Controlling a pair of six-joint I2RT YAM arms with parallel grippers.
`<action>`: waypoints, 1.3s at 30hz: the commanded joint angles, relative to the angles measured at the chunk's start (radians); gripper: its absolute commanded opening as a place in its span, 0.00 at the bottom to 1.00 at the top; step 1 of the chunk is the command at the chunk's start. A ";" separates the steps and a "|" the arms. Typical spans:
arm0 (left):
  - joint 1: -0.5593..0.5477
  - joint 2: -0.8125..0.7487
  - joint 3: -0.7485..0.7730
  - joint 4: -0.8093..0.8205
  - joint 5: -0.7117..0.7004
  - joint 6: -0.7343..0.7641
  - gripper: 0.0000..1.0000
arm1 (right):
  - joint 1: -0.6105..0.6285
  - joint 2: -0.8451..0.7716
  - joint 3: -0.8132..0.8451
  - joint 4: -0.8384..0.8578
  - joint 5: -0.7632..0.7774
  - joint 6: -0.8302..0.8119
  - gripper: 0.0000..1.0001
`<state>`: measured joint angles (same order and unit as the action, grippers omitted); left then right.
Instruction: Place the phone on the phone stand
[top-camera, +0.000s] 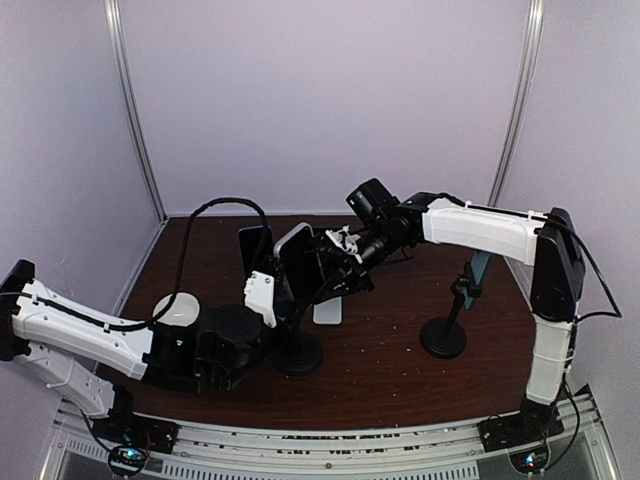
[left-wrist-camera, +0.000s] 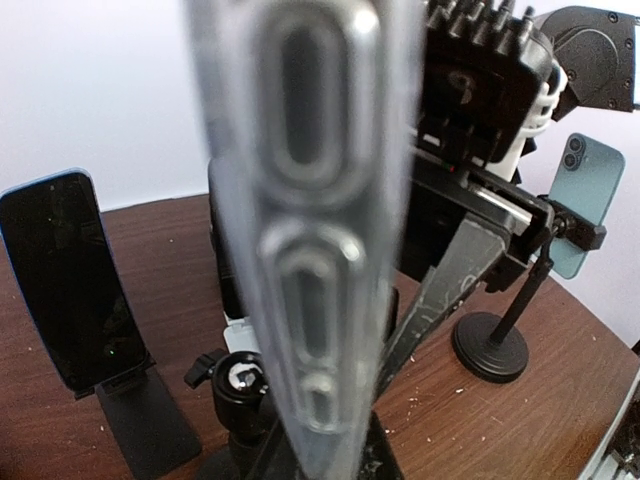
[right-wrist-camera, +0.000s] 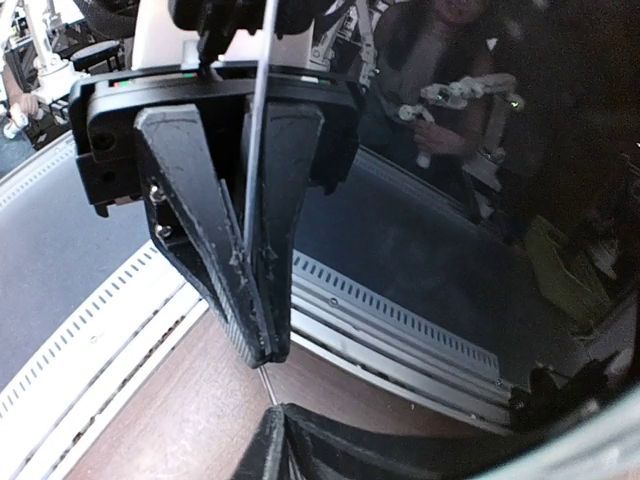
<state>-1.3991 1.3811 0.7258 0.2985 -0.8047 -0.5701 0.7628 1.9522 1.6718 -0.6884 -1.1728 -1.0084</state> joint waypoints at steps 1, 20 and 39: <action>0.024 0.156 -0.132 -0.587 0.085 0.029 0.00 | 0.020 -0.014 -0.081 0.154 0.135 0.141 0.08; 0.049 -0.299 -0.193 -0.377 0.110 0.205 0.52 | 0.018 -0.079 -0.245 0.400 0.209 0.255 0.00; 0.341 -0.367 0.212 -0.297 0.462 0.442 0.73 | 0.022 -0.092 -0.256 0.395 0.263 0.252 0.00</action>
<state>-1.0706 0.9207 0.8707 0.0223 -0.4503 -0.1726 0.7921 1.8511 1.4464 -0.2756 -1.0882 -0.7452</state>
